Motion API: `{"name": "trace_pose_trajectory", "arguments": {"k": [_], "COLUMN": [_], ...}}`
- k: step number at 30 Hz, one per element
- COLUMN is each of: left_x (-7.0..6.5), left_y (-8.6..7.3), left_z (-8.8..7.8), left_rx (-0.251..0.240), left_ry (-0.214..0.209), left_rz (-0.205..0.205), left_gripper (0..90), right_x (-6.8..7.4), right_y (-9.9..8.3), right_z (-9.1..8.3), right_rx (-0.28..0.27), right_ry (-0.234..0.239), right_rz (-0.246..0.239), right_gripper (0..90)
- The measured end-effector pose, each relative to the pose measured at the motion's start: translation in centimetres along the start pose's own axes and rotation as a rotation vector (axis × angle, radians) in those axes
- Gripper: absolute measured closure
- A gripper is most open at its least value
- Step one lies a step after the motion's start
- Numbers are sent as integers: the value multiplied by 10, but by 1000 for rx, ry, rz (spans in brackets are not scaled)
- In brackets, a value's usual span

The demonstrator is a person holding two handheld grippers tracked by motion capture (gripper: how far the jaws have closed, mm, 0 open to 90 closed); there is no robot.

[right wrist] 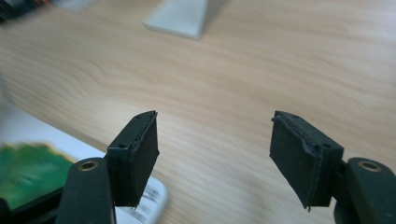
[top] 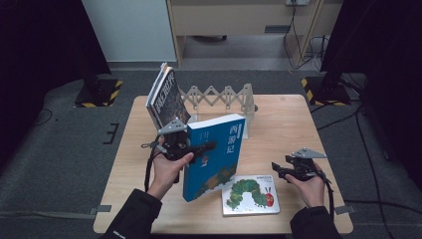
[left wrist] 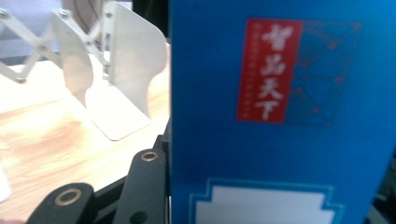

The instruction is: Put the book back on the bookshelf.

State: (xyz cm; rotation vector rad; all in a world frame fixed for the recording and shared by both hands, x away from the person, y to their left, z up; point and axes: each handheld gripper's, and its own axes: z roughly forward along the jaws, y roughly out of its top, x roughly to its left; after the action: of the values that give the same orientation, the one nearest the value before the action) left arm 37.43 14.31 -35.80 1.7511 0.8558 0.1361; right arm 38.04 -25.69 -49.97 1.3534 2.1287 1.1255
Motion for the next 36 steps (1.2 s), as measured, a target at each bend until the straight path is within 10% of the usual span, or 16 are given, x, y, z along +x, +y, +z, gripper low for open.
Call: {"name": "trace_pose_trajectory", "arguments": {"k": [11, 18, 36], "left_x": [23, 35, 60], "left_y": [19, 31, 61], "left_z": [-26, -33, 8], "left_rx": [-96, -143, -178], "left_ry": [95, 138, 214], "left_rz": [-35, -60, -61], "left_gripper": [602, 601, 601], "right_x": [-17, -25, -32], "right_y": [-12, -16, -24], "right_z": [12, 13, 18], "right_rx": [141, 139, 164], "right_ry": [-101, -138, -148], "right_rz": [-10, -7, 7], "right_gripper": [191, 172, 117]}}
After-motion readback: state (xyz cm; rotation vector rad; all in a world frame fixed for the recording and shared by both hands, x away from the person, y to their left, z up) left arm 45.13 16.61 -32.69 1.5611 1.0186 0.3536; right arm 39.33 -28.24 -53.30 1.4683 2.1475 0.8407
